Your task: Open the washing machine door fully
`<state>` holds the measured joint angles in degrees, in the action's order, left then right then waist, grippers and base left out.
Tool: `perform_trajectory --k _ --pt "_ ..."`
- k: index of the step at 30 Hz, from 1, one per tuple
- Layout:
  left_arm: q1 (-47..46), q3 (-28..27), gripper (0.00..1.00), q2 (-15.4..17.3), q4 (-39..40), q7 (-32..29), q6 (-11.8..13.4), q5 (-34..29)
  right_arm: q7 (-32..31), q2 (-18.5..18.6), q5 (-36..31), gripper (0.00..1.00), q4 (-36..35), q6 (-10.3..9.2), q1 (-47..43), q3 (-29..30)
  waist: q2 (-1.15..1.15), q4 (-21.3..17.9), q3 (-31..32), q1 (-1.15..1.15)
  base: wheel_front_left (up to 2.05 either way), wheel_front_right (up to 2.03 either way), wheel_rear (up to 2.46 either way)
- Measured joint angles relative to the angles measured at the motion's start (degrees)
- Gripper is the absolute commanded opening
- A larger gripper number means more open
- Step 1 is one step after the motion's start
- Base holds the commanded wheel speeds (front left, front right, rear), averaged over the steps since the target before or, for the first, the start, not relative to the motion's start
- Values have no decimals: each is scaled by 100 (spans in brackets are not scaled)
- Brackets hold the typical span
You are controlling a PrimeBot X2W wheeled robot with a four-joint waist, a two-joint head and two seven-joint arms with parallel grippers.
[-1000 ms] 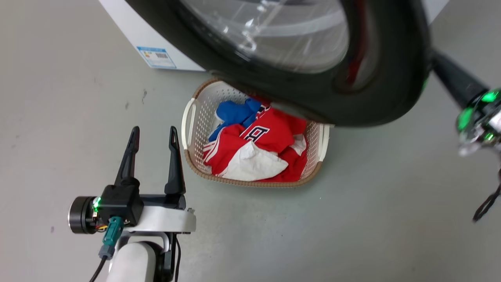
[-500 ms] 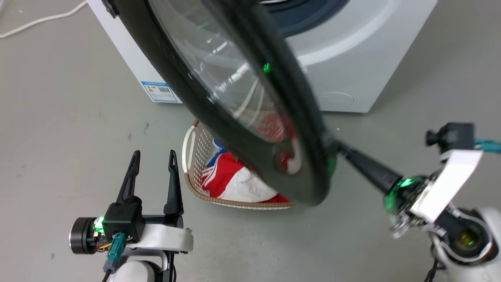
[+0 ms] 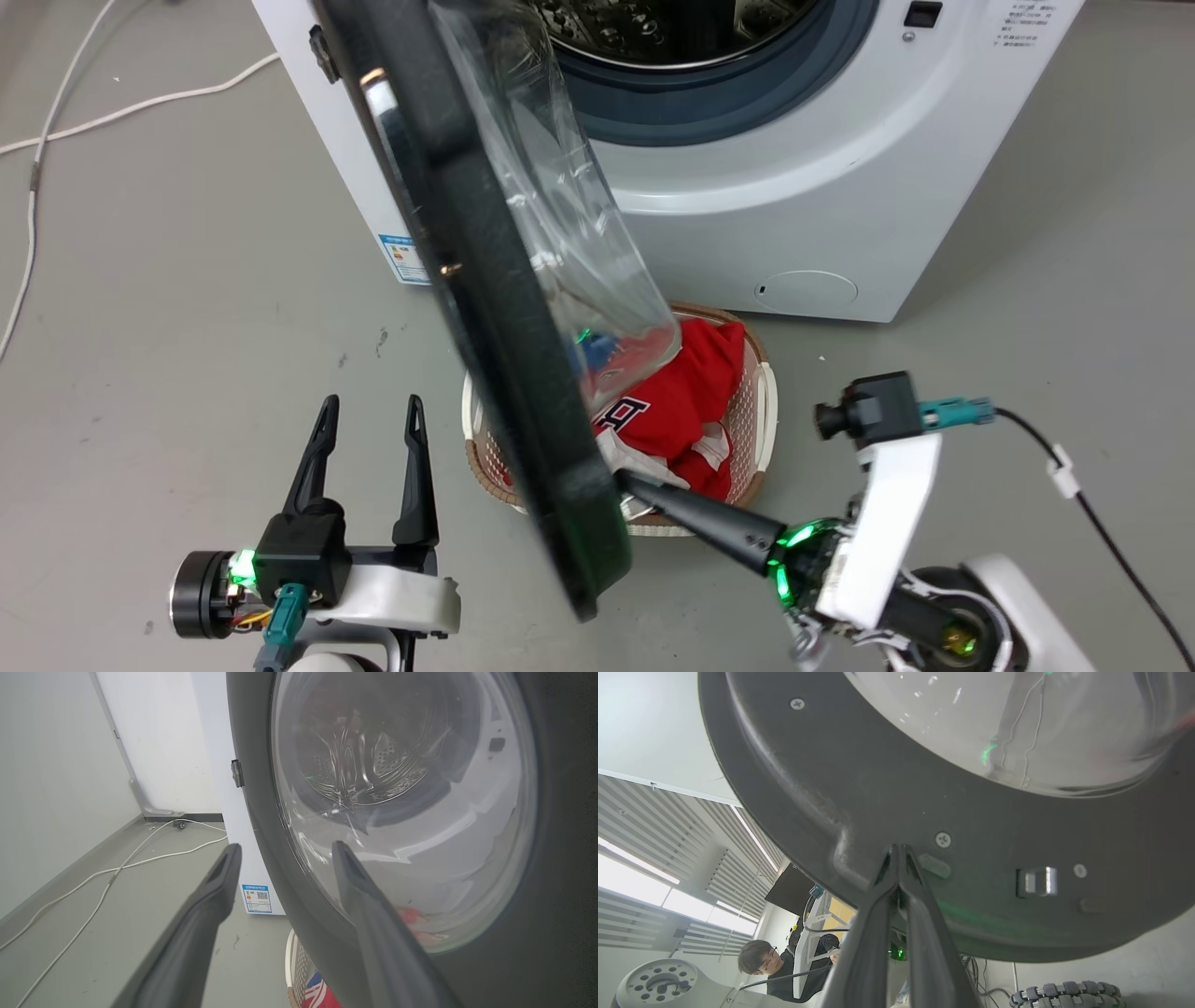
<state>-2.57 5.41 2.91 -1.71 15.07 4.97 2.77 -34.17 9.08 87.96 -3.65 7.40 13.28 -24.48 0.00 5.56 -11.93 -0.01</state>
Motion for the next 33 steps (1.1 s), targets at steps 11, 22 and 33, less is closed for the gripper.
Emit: perform_trajectory --k 11,22,33 --pt "187 -37 100 -1 -36 0 5 -9 105 -231 -57 0 353 1 -75 -546 0 11 269 0 0 0 0" --pt "508 -188 100 -1 -56 0 -27 -59 2067 232 -810 0 -265 1 -498 85 0 -125 752 0 0 0 0" --pt "839 -321 100 -2 9 0 -37 -101 4837 1037 -3310 0 216 1 -853 926 0 -327 1137 0 0 0 0"
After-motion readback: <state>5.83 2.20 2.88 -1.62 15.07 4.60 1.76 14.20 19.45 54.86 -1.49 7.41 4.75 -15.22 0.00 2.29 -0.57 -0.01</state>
